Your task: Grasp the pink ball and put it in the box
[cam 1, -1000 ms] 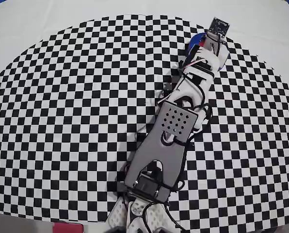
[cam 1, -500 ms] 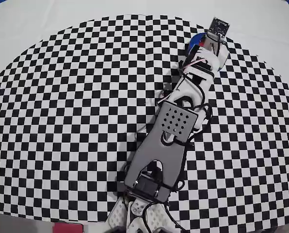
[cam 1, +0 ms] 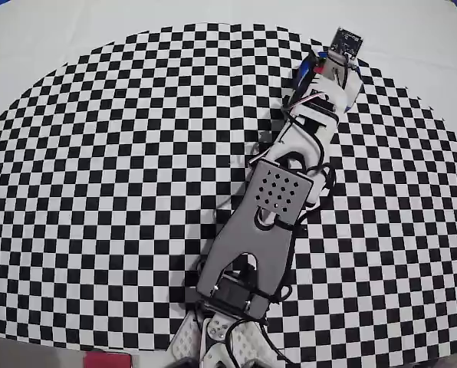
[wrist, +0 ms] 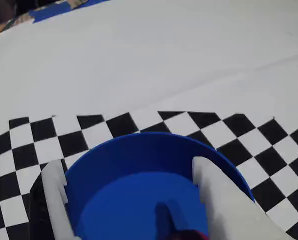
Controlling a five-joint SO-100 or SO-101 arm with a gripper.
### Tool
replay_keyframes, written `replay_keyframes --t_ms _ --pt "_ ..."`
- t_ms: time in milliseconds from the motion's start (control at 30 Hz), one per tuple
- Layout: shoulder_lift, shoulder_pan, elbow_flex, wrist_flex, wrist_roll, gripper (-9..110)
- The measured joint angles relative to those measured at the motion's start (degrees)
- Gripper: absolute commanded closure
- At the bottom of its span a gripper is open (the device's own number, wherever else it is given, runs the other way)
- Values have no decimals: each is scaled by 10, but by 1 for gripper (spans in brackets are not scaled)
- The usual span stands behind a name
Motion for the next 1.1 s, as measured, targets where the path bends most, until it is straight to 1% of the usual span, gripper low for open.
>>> replay_keyframes --t_ms 167,400,533,767,933,967,1067,1100 --pt "1 0 0 0 14 72" --pt "57 -1 31 0 106 72" --pt "118 -7 81 0 188 72" --pt "259 -38 212 0 374 72" --pt "388 -57 348 0 492 79" --pt "415 -65 377 0 514 82" --pt "501 -80 462 0 583 100" --pt "535 -82 495 0 606 101"
